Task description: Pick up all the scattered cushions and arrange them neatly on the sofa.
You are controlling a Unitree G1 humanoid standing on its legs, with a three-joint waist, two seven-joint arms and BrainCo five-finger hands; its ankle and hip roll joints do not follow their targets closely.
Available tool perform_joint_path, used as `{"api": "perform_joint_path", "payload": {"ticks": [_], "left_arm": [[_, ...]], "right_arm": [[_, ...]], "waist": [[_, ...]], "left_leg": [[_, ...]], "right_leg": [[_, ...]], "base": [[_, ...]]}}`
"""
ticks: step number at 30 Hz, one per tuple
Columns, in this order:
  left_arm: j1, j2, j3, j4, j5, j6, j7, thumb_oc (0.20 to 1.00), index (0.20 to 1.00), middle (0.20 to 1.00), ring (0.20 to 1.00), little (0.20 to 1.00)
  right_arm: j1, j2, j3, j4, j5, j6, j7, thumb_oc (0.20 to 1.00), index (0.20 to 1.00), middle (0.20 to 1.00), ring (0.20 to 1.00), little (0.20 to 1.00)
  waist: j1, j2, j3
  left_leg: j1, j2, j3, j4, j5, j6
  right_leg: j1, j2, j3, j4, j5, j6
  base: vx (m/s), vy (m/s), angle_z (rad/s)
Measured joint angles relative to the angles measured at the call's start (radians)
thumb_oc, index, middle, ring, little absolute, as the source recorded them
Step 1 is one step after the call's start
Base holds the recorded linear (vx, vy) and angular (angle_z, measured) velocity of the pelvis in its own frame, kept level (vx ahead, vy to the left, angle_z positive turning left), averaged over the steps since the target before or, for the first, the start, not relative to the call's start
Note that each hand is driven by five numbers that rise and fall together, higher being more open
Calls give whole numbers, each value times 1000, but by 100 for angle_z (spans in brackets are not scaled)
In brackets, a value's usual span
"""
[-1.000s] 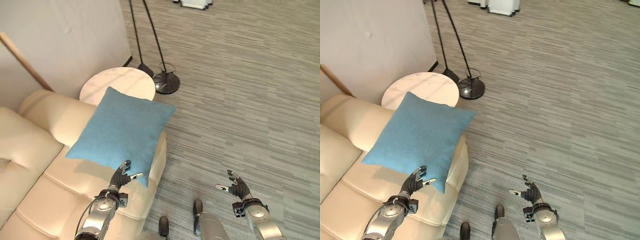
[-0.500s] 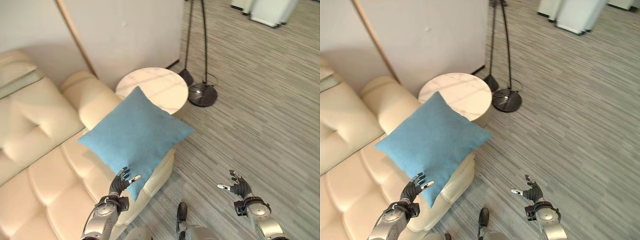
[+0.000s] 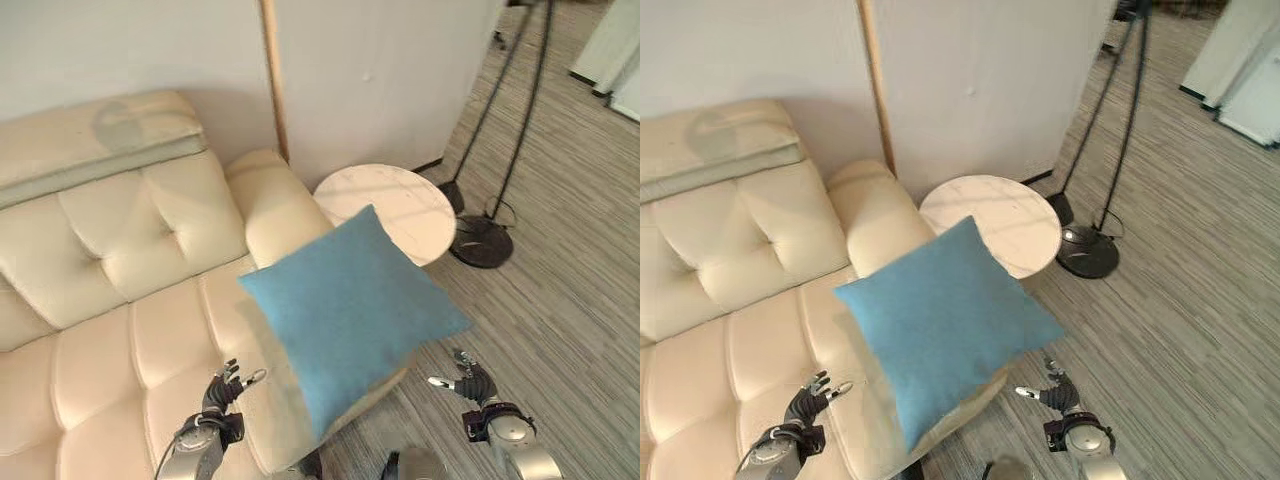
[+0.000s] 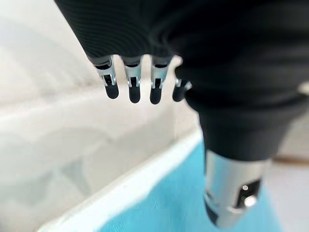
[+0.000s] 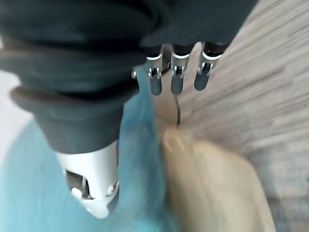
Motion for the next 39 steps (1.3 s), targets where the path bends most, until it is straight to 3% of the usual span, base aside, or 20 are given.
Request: {"api": "perform_joint_path", "payload": {"ticks": [1, 2, 3, 4, 5, 7, 8, 11, 13, 15, 19, 20, 23, 28, 31, 39], "left_arm": [[2, 0, 5, 0, 0, 0, 5, 1000, 1000, 1000, 1000, 1000], [7, -5, 4, 2, 0, 1, 5, 1000, 1000, 1000, 1000, 1000], [-30, -13, -11, 42, -1, 0, 6, 1000, 1000, 1000, 1000, 1000], [-59, -13, -17, 70, -1, -1, 6, 1000, 1000, 1000, 1000, 1000], [-51, -3, -17, 68, -1, -5, 7, 1000, 1000, 1000, 1000, 1000], [-50, 23, -18, 67, -1, -5, 5, 1000, 1000, 1000, 1000, 1000], [-48, 12, -16, 67, -1, -5, 6, 1000, 1000, 1000, 1000, 1000], [-26, -42, -14, 56, -4, -8, 2, 1000, 1000, 1000, 1000, 1000], [-15, -68, -17, 58, -23, -6, 5, 1000, 1000, 1000, 1000, 1000], [-19, -95, -19, 58, -43, -4, 4, 1000, 1000, 1000, 1000, 1000], [-32, -92, -6, 58, -51, -3, -4, 1000, 1000, 1000, 1000, 1000], [-47, -75, 11, 82, -88, -1, -9, 1000, 1000, 1000, 1000, 1000], [-80, -34, 31, 147, -88, 1, -12, 1000, 1000, 1000, 1000, 1000], [-142, 4, 20, 205, -128, 1, -12, 1000, 1000, 1000, 1000, 1000], [-238, -7, -14, 231, -159, -7, 7, 1000, 1000, 1000, 1000, 1000], [-336, -77, -126, 252, -178, -21, 35, 1000, 1000, 1000, 1000, 1000]], "right_arm": [[-2, 7, -1, 5, 0, 0, -1, 1000, 1000, 1000, 1000, 1000], [-7, 13, -5, 24, 1, 0, -3, 1000, 1000, 1000, 1000, 1000], [-10, 6, -13, 68, 3, 1, -5, 1000, 1000, 1000, 1000, 1000], [1, -3, -15, 98, 5, 5, -10, 1000, 1000, 1000, 1000, 1000], [11, 1, -11, 109, 5, 5, -10, 1000, 1000, 1000, 1000, 1000], [15, 5, -5, 125, 5, 7, -4, 1000, 1000, 1000, 1000, 1000], [-2, -2, -2, 131, 4, 8, -2, 1000, 1000, 1000, 1000, 1000], [-29, -34, 28, 119, 2, 9, 19, 1000, 1000, 1000, 1000, 1000], [-31, -52, 27, 119, 2, 7, 18, 1000, 1000, 1000, 1000, 1000], [-27, -119, 15, 119, -6, 5, 16, 1000, 1000, 1000, 1000, 1000], [-24, -161, -77, 122, -8, 17, 2, 1000, 1000, 1000, 1000, 1000], [-31, -226, -98, 123, -5, 31, -1, 1000, 1000, 1000, 1000, 1000], [-79, -300, -135, 135, 19, 45, -1, 1000, 1000, 1000, 1000, 1000], [-204, -308, -80, 207, 83, 48, -2, 1000, 1000, 1000, 1000, 1000], [-335, -271, 26, 221, 106, 48, -11, 1000, 1000, 1000, 1000, 1000], [-437, -96, 158, 188, 132, 50, -53, 1000, 1000, 1000, 1000, 1000]], "waist": [[3, 7, 4], [4, 17, -4], [-8, 35, -6], [-32, 40, -3], [-25, 22, -12], [-43, -35, -9], [-36, -41, -4], [-29, 8, 15], [-23, 13, 17], [-31, 34, 26], [-42, 42, 33], [-48, 32, 39], [-51, 10, 36], [-49, -14, 36], [-48, -13, 38], [-46, -27, 59]], "left_leg": [[13, -9, -31, -2, -9, -2], [15, -7, -55, -11, -14, -9], [15, -1, -126, -13, -16, -21], [16, 4, -182, -16, -11, -33], [17, 7, -183, -16, -12, -36], [37, -4, -230, -16, -15, -72], [54, 4, -225, -21, -20, -83], [84, 101, -215, -55, -12, -152], [58, 173, -235, -54, 1, -191], [49, 196, -231, -54, 13, -207], [47, 195, -228, -54, 13, -209], [44, 186, -227, -54, 15, -211], [32, 176, -221, -59, 15, -210], [7, 164, -210, -54, 23, -202], [-46, 153, -210, -54, 40, -198], [-136, 150, -210, -54, 62, -200]], "right_leg": [[-7, 9, 52, -42, -3, -2], [-7, 48, 148, -144, -10, -9], [46, 97, 267, -431, 3, 7], [110, 97, 331, -586, 70, 31], [144, 96, 345, -662, 131, 19], [268, 102, 264, -778, 273, -2], [281, 108, 247, -777, 248, -33], [304, 194, 190, -778, 227, -64], [288, 262, 155, -778, 225, -126], [284, 283, 133, -778, 226, -137], [283, 282, 131, -778, 228, -139], [281, 272, 133, -778, 231, -136], [268, 262, 137, -778, 235, -130], [239, 251, 139, -778, 250, -125], [184, 240, 140, -778, 281, -136], [94, 238, 141, -772, 308, -135]], "base": [[301, -192, 75], [199, -196, 85], [134, -168, 138], [132, -217, 132], [152, -245, 96], [174, -272, 55], [173, -254, 39], [155, -300, 8], [95, -210, 36], [67, -75, 17], [14, -10, 2], [0, 0, 0], [-2, 1, -2], [-40, -5, -5], [-72, 2, 1], [-56, -1, -1]]}}
